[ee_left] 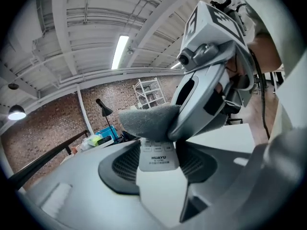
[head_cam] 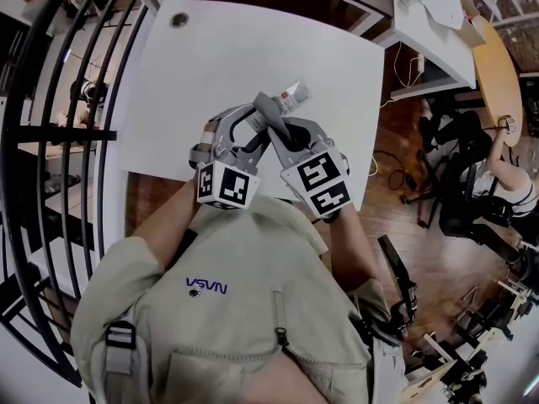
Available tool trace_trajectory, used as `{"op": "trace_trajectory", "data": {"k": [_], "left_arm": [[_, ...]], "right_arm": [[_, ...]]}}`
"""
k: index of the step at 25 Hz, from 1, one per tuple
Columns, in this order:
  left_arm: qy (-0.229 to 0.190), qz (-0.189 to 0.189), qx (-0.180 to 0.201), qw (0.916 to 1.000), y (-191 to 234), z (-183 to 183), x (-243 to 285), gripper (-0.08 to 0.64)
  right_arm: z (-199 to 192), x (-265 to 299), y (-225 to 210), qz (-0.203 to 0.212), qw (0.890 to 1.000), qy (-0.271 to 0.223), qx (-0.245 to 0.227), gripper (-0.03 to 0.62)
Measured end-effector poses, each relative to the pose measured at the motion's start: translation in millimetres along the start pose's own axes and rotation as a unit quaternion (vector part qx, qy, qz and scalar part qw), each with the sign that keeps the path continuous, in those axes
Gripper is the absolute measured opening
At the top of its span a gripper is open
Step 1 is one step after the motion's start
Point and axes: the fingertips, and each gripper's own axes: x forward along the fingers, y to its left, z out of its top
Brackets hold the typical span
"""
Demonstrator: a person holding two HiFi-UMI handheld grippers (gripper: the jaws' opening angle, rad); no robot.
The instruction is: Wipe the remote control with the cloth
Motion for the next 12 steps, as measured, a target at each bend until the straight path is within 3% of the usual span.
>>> {"op": "trace_trajectory", "data": {"k": [3,6,9,12], "left_arm": [[-0.001,0.000,0.002,1.0000,-1,2,-1,0.239],[-0.005,0.001,0.017,0.9998,-3,4,0,0.239],[-0.008,0.004,0.034,0.9994,-5,10,-1,0.239],[-0.009,0.004,0.051,0.9986,-10,13,-1,0.239]], "right_arm": [[3,-6,-1,0.007,1.000,-0.004,0.001,0.021],[8,-22,-38,-0.074,0.997,-0.024,0.015,0.021],[17,-38,-81,-0.167,0.985,-0.038,0.027,0.023],[18,-40,-97,-0.197,0.980,-0.026,0.025,0.023]]}}
